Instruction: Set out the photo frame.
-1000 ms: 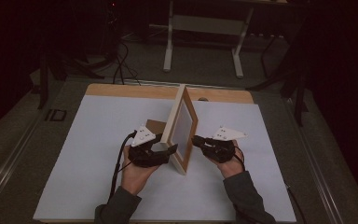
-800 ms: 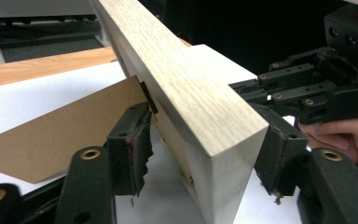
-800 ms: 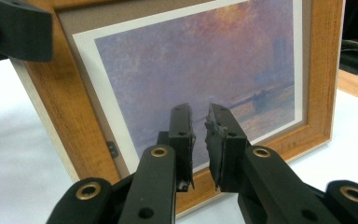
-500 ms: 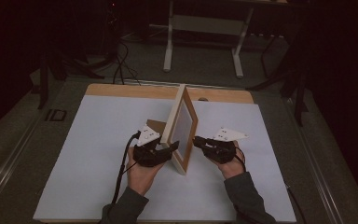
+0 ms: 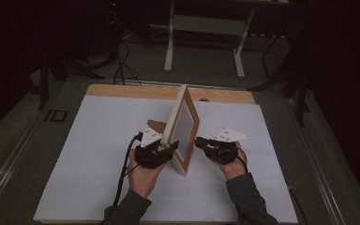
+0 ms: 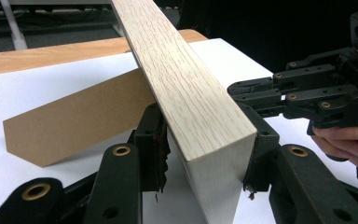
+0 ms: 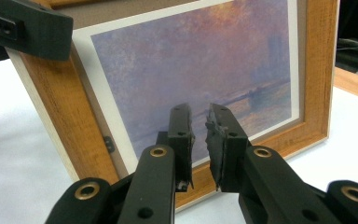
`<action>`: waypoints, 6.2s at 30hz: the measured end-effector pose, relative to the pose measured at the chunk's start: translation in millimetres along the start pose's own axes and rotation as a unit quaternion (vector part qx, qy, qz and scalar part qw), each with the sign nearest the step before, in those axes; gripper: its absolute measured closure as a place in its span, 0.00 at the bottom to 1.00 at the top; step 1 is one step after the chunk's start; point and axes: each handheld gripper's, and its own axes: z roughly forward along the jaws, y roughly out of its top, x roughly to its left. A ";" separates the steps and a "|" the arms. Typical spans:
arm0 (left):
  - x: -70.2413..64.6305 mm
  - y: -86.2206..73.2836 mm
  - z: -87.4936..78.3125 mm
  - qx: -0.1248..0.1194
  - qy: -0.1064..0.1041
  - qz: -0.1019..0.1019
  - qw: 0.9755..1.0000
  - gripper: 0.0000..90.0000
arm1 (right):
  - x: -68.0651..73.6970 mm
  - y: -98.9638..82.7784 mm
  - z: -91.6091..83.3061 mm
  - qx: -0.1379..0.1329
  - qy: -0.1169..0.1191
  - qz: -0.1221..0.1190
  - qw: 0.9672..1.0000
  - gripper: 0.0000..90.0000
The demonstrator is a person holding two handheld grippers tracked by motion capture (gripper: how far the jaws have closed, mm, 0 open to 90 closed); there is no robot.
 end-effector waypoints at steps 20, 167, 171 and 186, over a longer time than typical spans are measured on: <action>34.7 4.7 -14.6 0.032 -0.034 0.002 0.999 0.72 | -3.6 0.0 -2.4 0.000 -0.004 0.002 1.000 0.87; 108.1 -6.8 -34.1 0.008 -0.047 -0.004 0.999 0.75 | -86.2 49.8 40.5 0.020 0.032 0.065 0.997 0.41; 108.6 -7.9 -33.4 0.005 -0.050 -0.018 0.999 0.76 | -84.1 49.4 44.7 0.023 0.048 0.062 0.997 0.40; 112.5 -7.4 -27.0 0.001 -0.067 -0.032 0.997 0.78 | -89.9 45.9 41.9 0.022 0.058 0.069 0.996 0.43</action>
